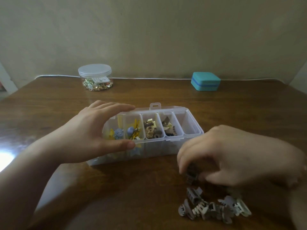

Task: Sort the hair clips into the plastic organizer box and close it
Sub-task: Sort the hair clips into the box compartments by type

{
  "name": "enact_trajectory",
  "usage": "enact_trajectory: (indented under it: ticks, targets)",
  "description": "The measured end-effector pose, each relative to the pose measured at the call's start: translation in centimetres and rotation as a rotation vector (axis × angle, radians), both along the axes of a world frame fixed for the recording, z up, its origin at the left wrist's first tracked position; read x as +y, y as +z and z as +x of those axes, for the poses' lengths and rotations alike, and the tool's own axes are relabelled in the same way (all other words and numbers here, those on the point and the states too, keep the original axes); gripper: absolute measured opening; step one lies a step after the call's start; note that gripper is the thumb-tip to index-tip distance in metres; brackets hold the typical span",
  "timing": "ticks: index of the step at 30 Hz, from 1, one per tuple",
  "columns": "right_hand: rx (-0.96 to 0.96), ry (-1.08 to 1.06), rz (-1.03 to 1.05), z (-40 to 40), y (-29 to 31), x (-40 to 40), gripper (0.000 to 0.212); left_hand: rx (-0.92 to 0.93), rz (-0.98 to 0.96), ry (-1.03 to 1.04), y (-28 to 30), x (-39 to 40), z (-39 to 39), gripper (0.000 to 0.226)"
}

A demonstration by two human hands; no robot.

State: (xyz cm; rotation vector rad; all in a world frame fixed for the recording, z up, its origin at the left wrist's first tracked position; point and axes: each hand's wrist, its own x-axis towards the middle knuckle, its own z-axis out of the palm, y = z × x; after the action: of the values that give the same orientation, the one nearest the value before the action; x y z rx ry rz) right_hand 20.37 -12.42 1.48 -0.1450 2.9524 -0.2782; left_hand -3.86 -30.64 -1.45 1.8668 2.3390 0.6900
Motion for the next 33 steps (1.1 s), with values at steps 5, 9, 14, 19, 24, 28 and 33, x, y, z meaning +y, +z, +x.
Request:
enact_trajectory:
  ticks: [5, 9, 14, 19, 24, 28, 33]
  targets:
    - [0.020, 0.045, 0.066, -0.5, -0.5, -0.4, 0.031, -0.006, 0.001, -0.006, 0.1, 0.0, 0.1, 0.084]
    - [0.234, -0.013, -0.256, -0.4, 0.9, -0.1, 0.027, -0.003, 0.000, -0.003, 0.1, 0.0, 0.1, 0.086]
    - [0.699, -0.272, -0.408, -2.5, 0.8, -0.3, 0.027, -0.011, -0.006, -0.009, 0.1, -0.1, 0.0, 0.086]
    - [0.669, -0.417, -0.452, -2.1, 0.3, 1.0, 0.029, 0.002, 0.006, -0.012, 0.1, -0.1, 0.2, 0.086]
    - [0.539, -0.379, -0.283, 0.2, 1.6, 1.5, 0.004, 0.005, 0.004, -0.007, 0.2, 0.0, 0.2, 0.086]
    - [-0.033, -0.335, 0.053, 0.4, 1.3, 0.7, 0.025, -0.003, 0.005, -0.006, 0.2, 0.0, 0.2, 0.085]
    - [-0.046, -0.229, 0.191, -0.3, -0.4, -0.7, 0.043, 0.007, 0.015, -0.005, 0.1, 0.0, 0.2, 0.085]
